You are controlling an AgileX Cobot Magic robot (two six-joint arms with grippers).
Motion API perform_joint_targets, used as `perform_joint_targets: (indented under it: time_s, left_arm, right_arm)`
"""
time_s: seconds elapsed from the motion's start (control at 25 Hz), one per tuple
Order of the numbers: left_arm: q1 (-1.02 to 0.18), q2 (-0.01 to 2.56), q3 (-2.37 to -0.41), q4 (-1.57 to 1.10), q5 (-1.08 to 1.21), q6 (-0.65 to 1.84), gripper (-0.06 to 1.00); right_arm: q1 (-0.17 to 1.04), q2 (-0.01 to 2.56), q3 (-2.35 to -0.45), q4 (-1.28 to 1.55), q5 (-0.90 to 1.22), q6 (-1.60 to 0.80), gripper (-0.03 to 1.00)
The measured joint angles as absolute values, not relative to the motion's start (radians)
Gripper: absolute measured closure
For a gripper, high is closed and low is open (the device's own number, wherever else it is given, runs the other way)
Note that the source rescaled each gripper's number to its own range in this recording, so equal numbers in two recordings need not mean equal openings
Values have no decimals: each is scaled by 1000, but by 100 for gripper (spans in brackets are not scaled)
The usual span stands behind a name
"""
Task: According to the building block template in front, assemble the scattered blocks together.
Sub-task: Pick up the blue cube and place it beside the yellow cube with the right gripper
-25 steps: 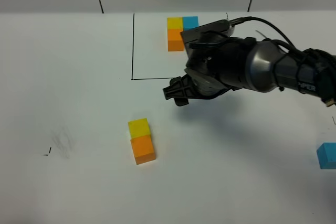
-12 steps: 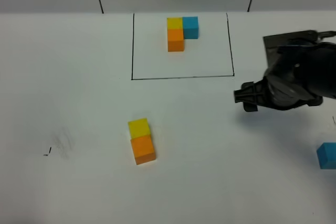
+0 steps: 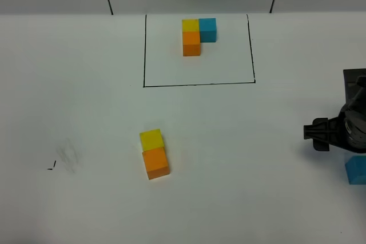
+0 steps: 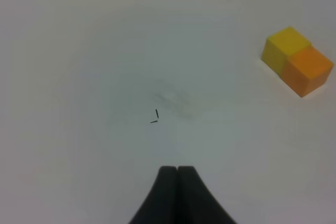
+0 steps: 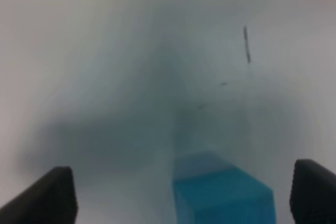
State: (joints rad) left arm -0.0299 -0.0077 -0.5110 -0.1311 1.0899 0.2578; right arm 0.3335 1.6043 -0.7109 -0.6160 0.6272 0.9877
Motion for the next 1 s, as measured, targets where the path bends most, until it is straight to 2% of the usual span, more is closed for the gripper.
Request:
perform_joint_targets:
  time_s: [0.56, 1.0]
  left_arm:
    - [-30, -8, -511, -131, 1090, 259, 94]
    - [-30, -8, -511, -131, 1090, 259, 94]
  right_arm:
    - [321, 1595, -624, -677, 580, 1016, 2]
    - [263, 1595, -526, -717, 494, 1016, 2]
